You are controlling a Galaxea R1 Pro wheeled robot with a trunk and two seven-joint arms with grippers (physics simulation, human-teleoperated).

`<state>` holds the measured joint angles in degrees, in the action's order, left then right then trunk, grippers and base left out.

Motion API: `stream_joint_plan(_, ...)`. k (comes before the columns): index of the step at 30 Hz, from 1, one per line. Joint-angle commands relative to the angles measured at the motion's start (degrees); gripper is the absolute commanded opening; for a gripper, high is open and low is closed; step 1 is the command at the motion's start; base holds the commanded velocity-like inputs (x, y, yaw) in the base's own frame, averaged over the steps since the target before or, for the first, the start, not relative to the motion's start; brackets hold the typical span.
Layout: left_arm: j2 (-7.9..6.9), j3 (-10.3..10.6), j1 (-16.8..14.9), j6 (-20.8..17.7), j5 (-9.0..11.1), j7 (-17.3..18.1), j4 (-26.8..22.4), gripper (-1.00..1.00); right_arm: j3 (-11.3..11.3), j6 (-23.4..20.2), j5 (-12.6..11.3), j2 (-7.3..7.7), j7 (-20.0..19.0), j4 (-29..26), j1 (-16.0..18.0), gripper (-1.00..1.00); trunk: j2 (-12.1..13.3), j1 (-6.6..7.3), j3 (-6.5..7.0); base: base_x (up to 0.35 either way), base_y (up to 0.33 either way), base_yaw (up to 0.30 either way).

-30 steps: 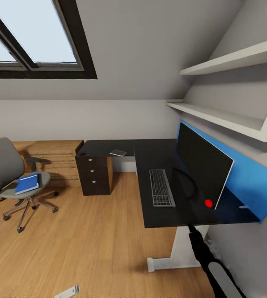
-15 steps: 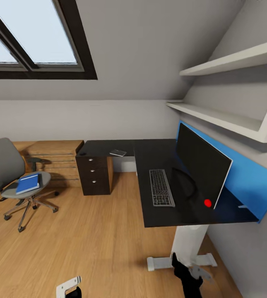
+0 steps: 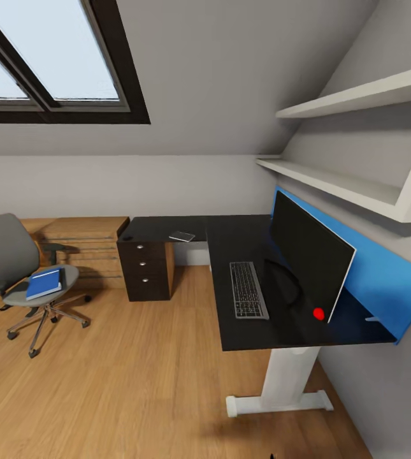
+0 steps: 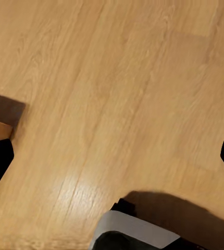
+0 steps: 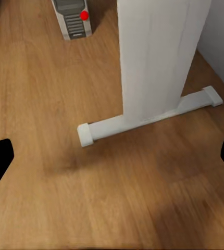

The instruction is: In the bedroom, organize the workspace by keeping the computer under the desk, ensuring the monitor is on the desk, placing the keyboard on the desk next to the monitor, placing the mouse on the desk next to the keyboard, moving the folder from the swivel chair onto the desk next to the mouse, stacking the notebook on top of the folder with the pen on top of the notebook, and positioning the swivel chair next to the desk.

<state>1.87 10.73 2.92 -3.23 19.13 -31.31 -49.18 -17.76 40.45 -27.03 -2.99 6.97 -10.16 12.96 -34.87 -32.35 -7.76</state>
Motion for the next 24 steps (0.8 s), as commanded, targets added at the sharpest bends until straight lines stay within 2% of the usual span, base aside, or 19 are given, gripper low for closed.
stream_joint_plan(1,-0.03,0.18,0.01,-0.3,0.16,-0.36,0.17,1.0,-0.68,0.11,0.11,-0.03,0.59,0.04,0.04,1.0,-0.08,-0.02,-0.08,0.0,0.0,0.0)
stream_joint_plan(4,-0.02,0.57,0.05,0.32,0.11,-0.34,0.98,1.0,-2.13,0.11,0.42,-0.13,0.59,0.1,0.04,1.0,-0.08,-0.02,-0.08,0.0,0.0,0.0)
stream_joint_plan(5,-0.02,1.05,0.06,1.57,0.11,-0.35,1.36,1.0,-3.69,0.13,0.5,-0.12,0.59,0.09,0.04,1.0,-0.08,-0.02,-0.08,-0.007,0.007,0.0)
stream_joint_plan(6,-0.02,1.89,0.06,3.87,0.06,-0.34,2.06,1.0,-7.04,0.1,0.52,-0.1,0.62,0.12,0.04,1.0,-0.08,-0.02,-0.08,-0.053,0.164,0.0)
stream_joint_plan(10,-0.02,2.53,0.07,5.2,0.03,-0.33,2.45,1.0,-10.19,0.07,0.42,-0.17,0.67,0.31,0.04,1.0,-0.08,-0.02,-0.08,-0.024,0.244,0.0)
stream_joint_plan(15,-0.11,2.56,0.07,5.42,0.11,-0.36,2.54,1.0,-10.85,0.14,0.5,-1.09,0.75,0.94,0.04,1.0,-0.08,-0.02,-0.08,-0.002,0.306,0.0)
stream_joint_plan(18,-0.11,2.55,0.07,5.42,0.12,-0.39,2.79,1.0,-10.81,0.15,0.43,-1.11,0.76,0.93,0.04,1.0,-0.08,-0.02,-0.09,0.0,0.313,0.0)
stream_joint_plan(19,-0.1,2.38,0.07,5.49,0.12,-0.42,5.24,1.0,-10.8,0.15,0.4,-1.14,0.89,0.93,0.04,1.0,-0.08,-0.02,-0.09,0.138,0.31,0.2)
stream_joint_plan(24,-0.16,2.37,0.07,5.46,0.12,-0.42,5.45,1.0,-10.8,0.15,0.4,-1.2,1.02,0.93,0.04,1.0,-0.08,-0.02,-0.09,0.194,0.289,0.252)
